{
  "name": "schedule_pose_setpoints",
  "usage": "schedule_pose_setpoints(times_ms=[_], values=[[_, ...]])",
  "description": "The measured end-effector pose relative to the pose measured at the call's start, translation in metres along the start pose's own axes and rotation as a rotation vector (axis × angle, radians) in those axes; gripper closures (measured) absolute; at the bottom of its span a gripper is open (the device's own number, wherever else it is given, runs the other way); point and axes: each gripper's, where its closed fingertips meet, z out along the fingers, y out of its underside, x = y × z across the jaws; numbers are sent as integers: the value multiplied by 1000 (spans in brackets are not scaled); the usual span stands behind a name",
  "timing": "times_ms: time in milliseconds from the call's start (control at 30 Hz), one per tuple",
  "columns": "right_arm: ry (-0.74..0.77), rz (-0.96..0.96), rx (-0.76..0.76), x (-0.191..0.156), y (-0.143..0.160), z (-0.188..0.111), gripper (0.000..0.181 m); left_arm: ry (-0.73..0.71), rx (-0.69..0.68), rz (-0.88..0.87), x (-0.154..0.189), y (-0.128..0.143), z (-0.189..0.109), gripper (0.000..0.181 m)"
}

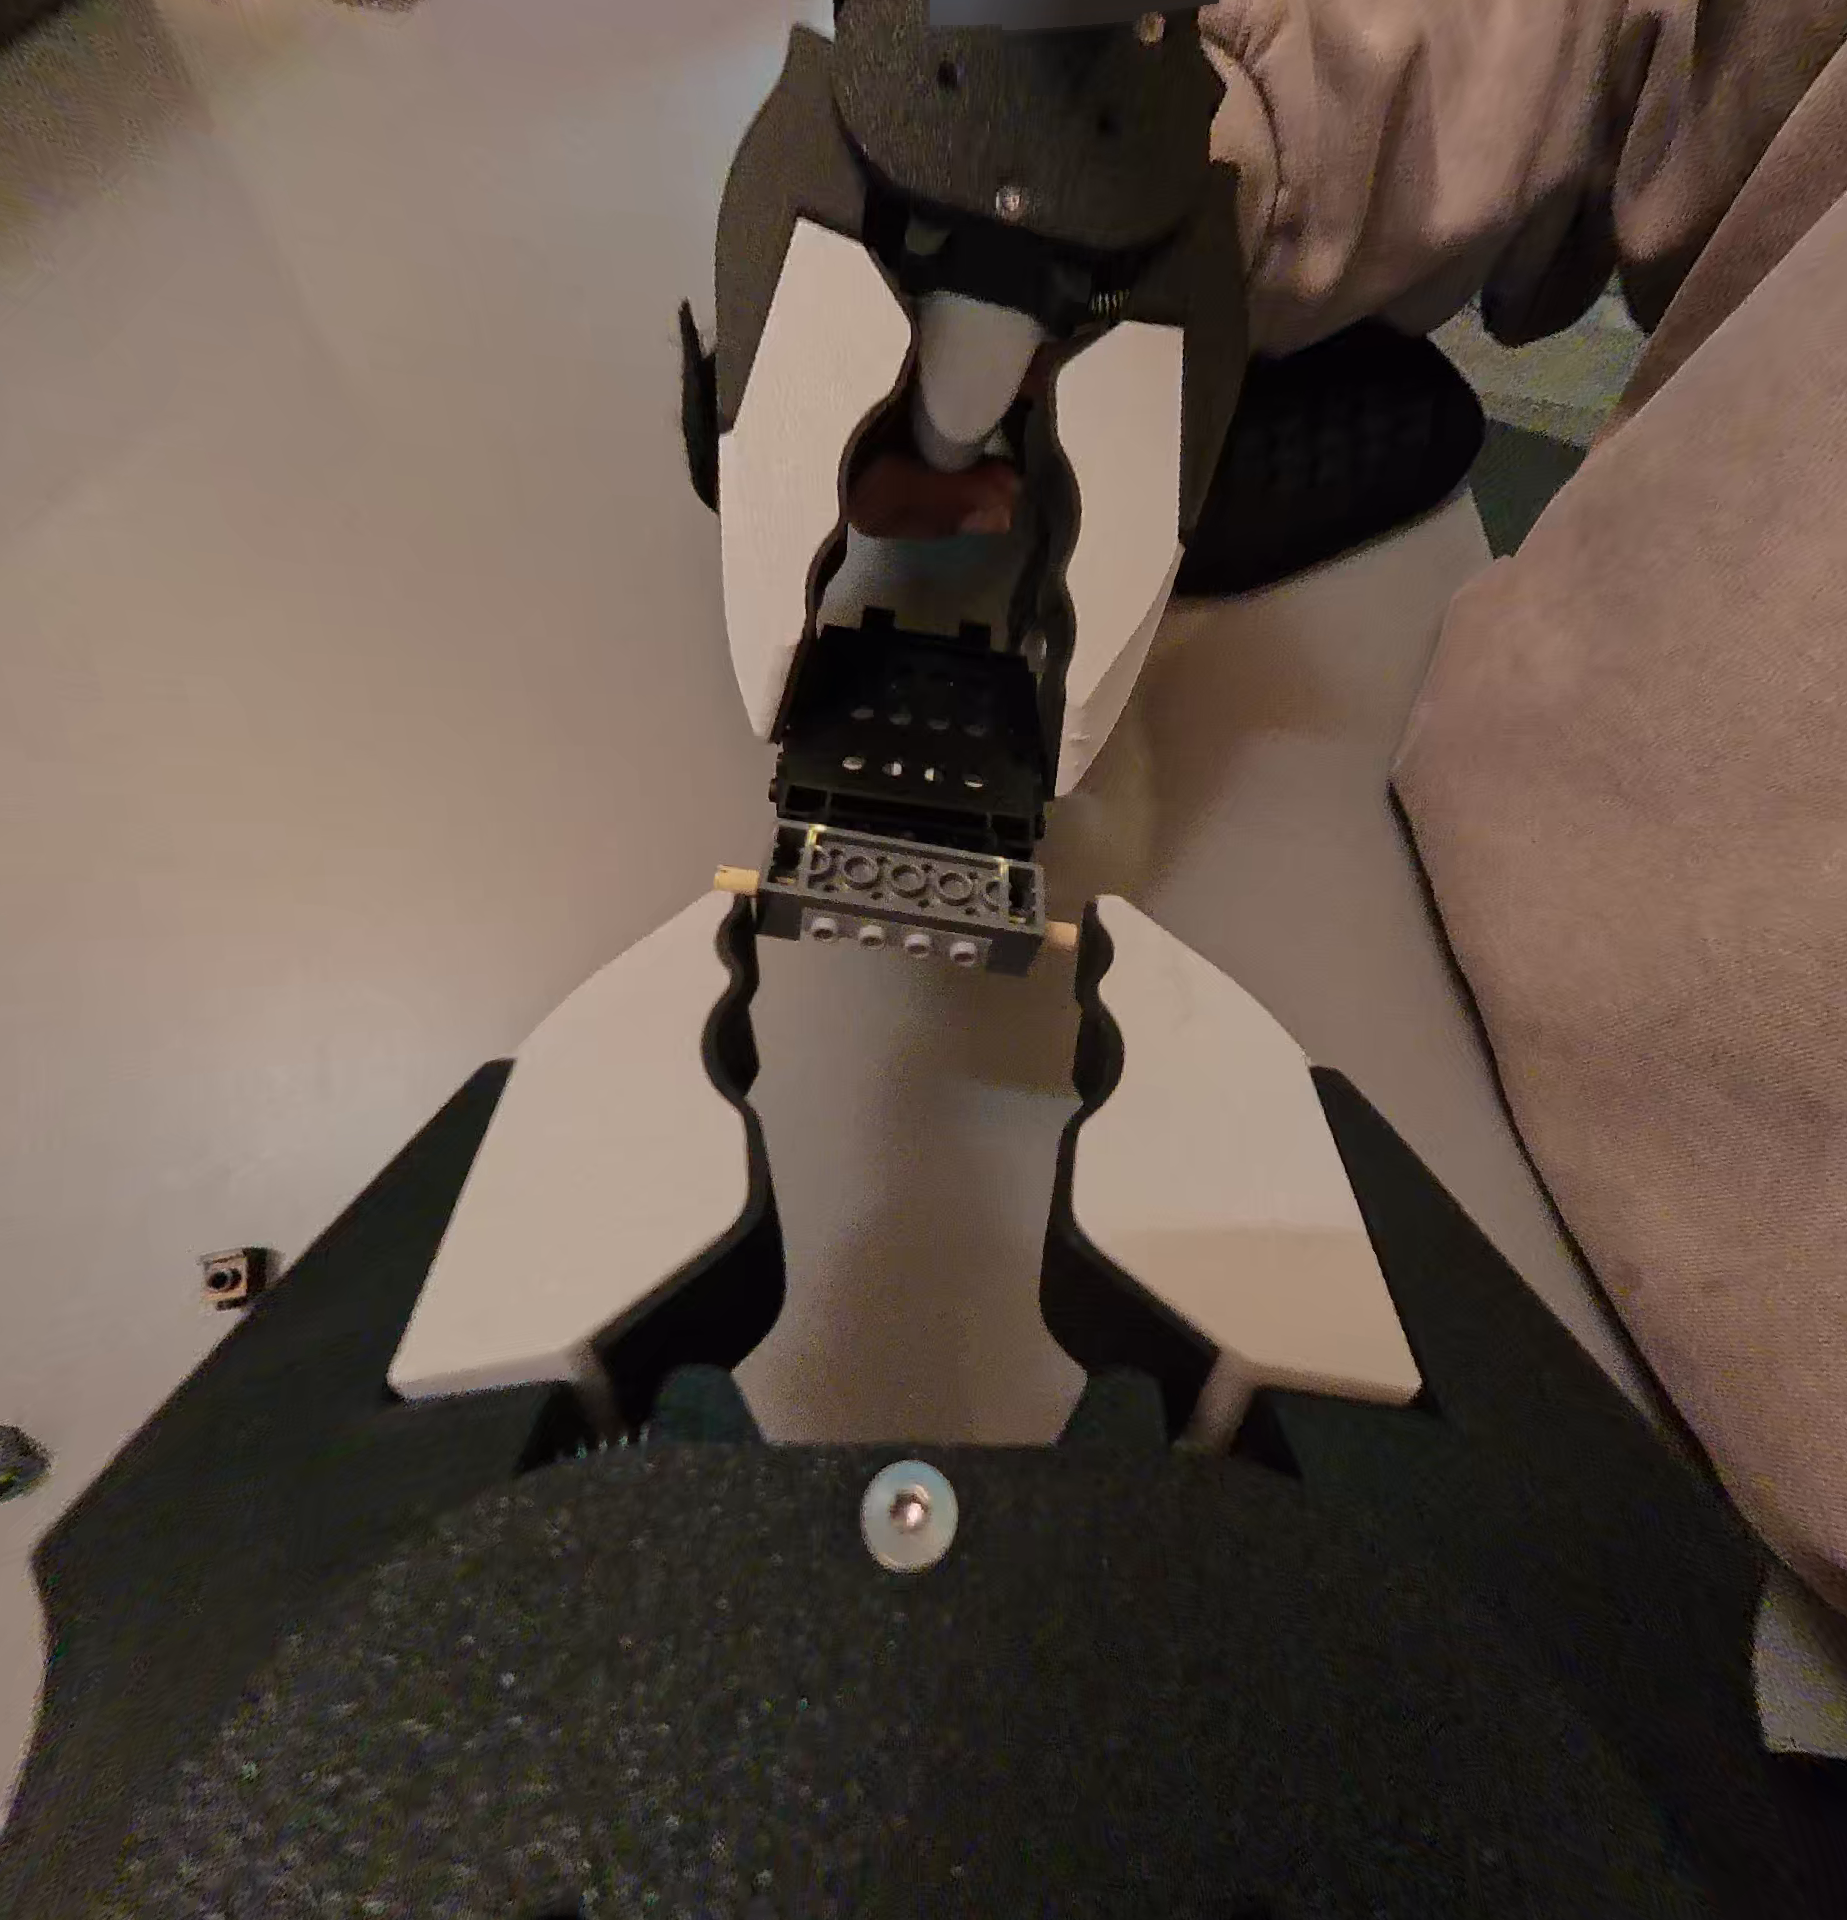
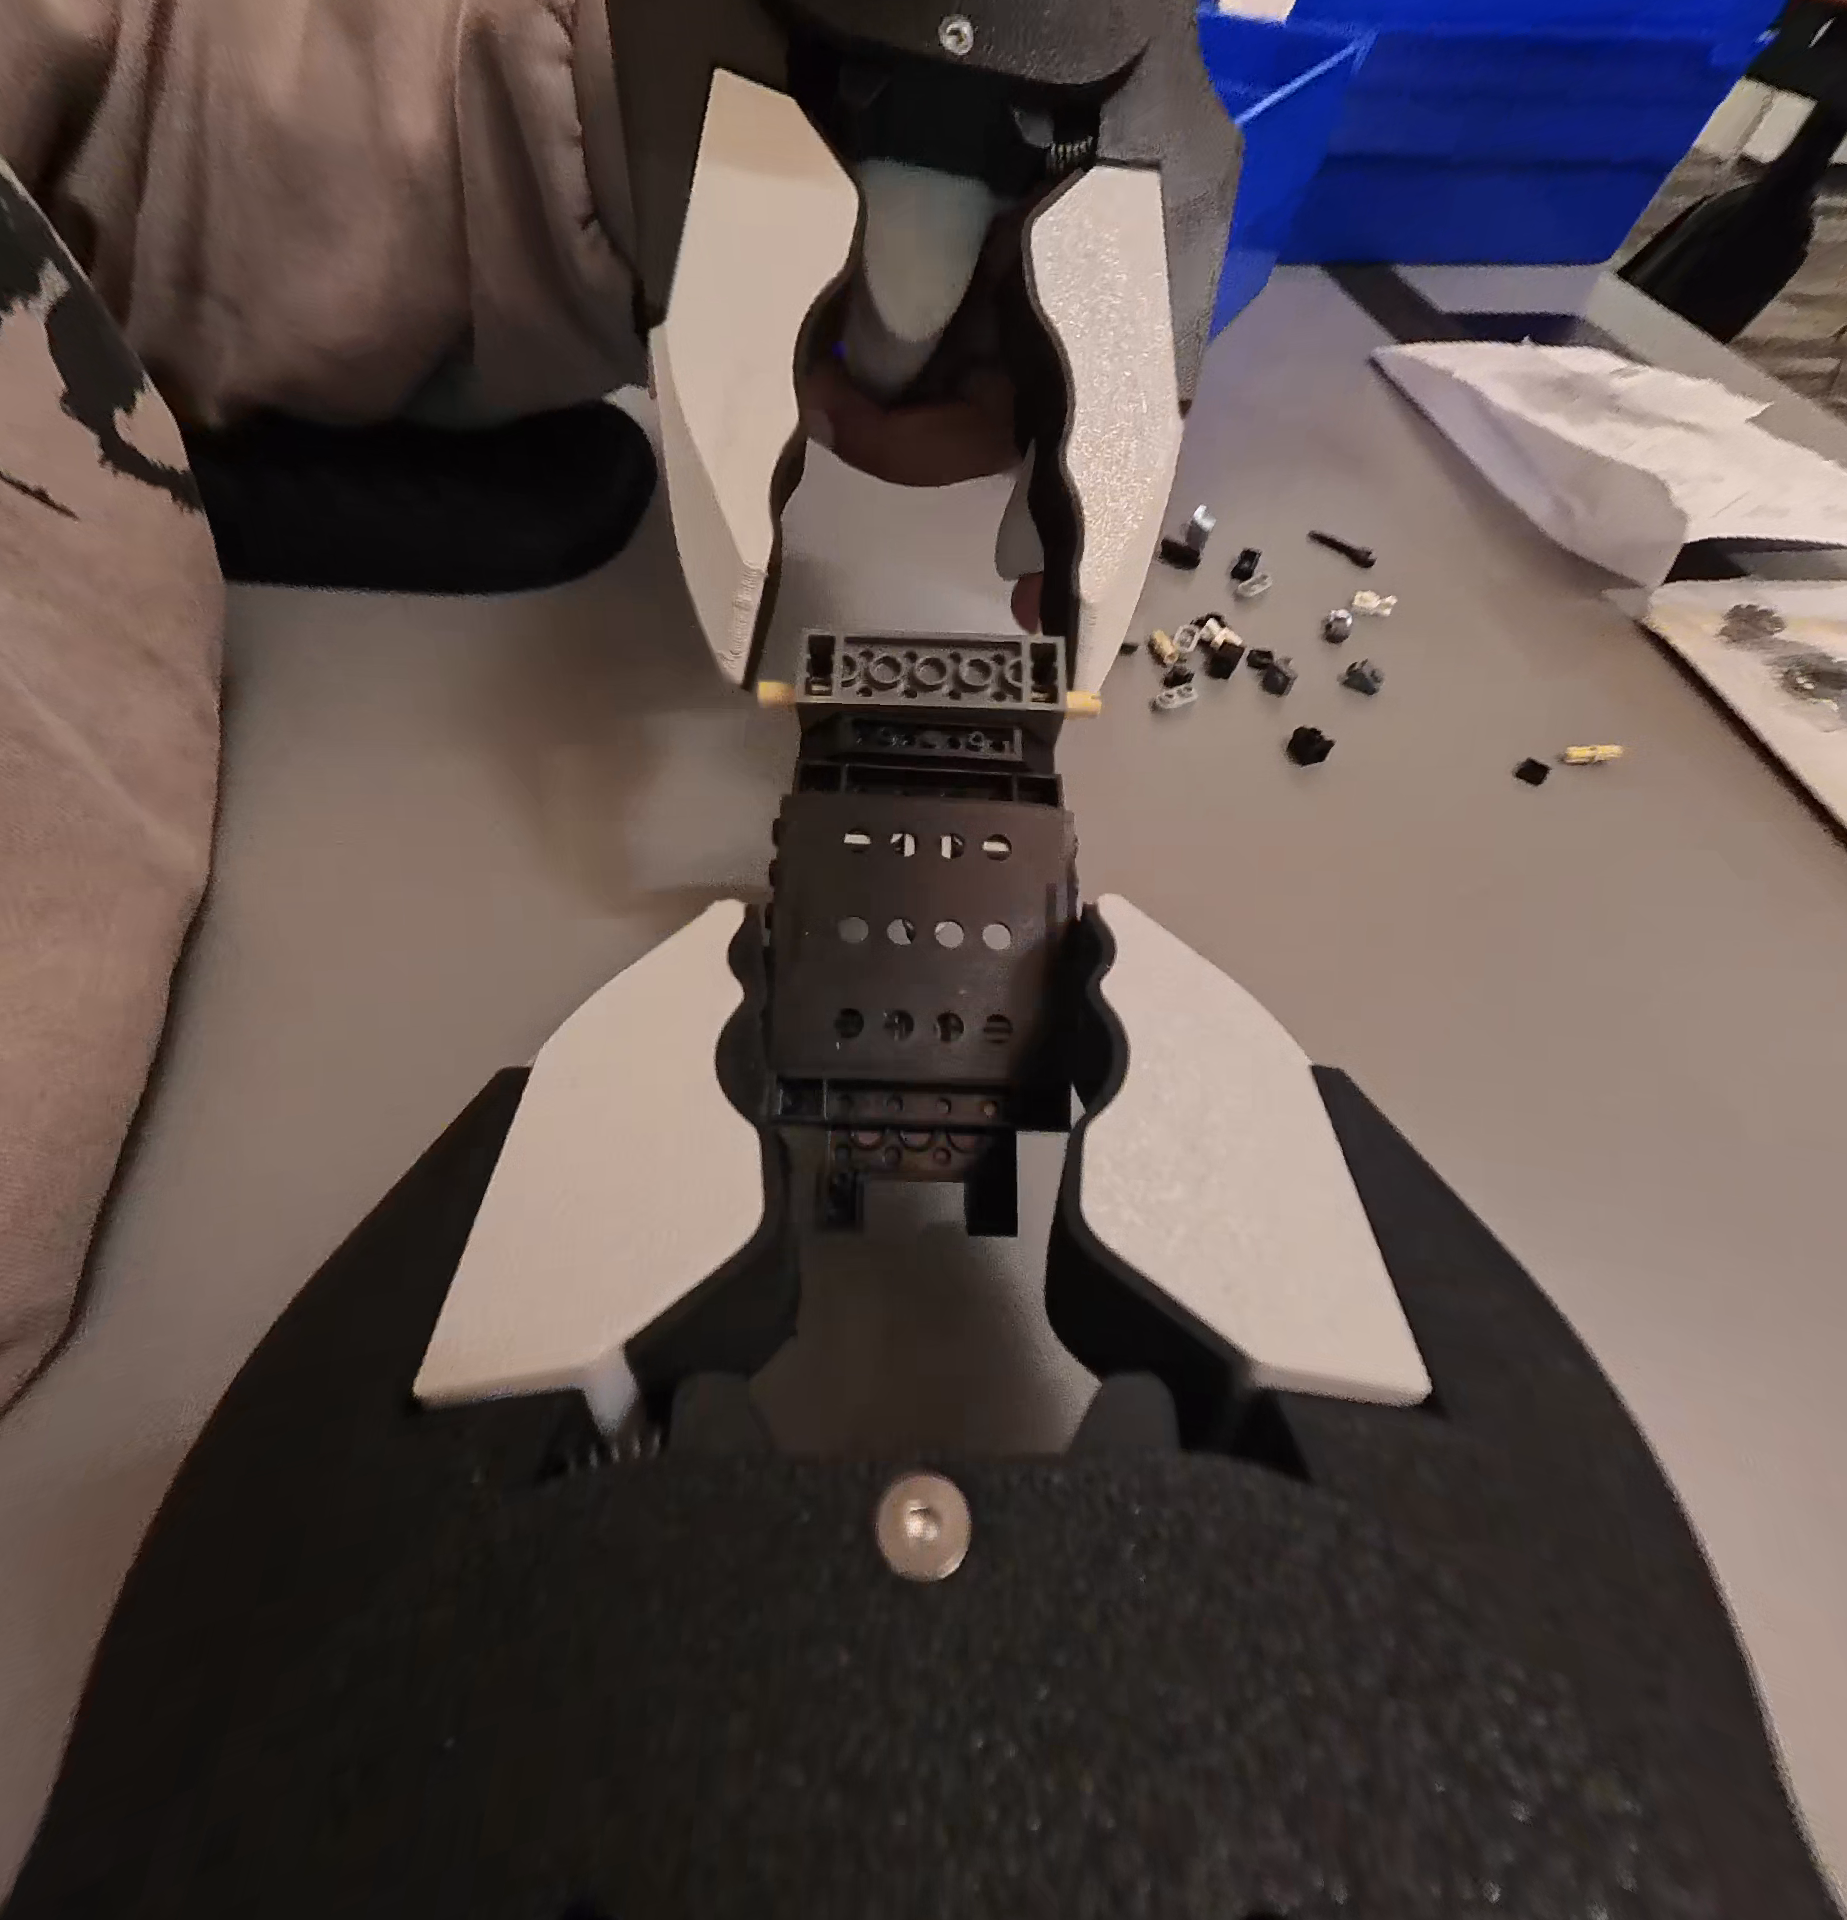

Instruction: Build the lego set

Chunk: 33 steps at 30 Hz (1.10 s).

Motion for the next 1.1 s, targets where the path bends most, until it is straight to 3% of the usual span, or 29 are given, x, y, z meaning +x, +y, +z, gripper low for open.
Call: schedule_pose_setpoints(times_ms=[400,467,667,767,933,1100], values=[[66,-3,118,6,-19,-13,124,-54,204,-64,-3,-43,-28,116],[88,-18,120,8,-20,-14,124,-71,241,-174,-12,-41,-32,119],[192,-79,91,17,-20,-14,124,107,410,-796,-27,-35,-33,131],[223,-77,87,21,-20,-13,124,151,380,-934,-27,-28,-24,134],[256,-127,45,23,-18,-11,124,184,290,-980,-18,-29,-5,136],[280,-155,20,23,-16,-12,124,186,267,-976,-18,-32,1,168]])
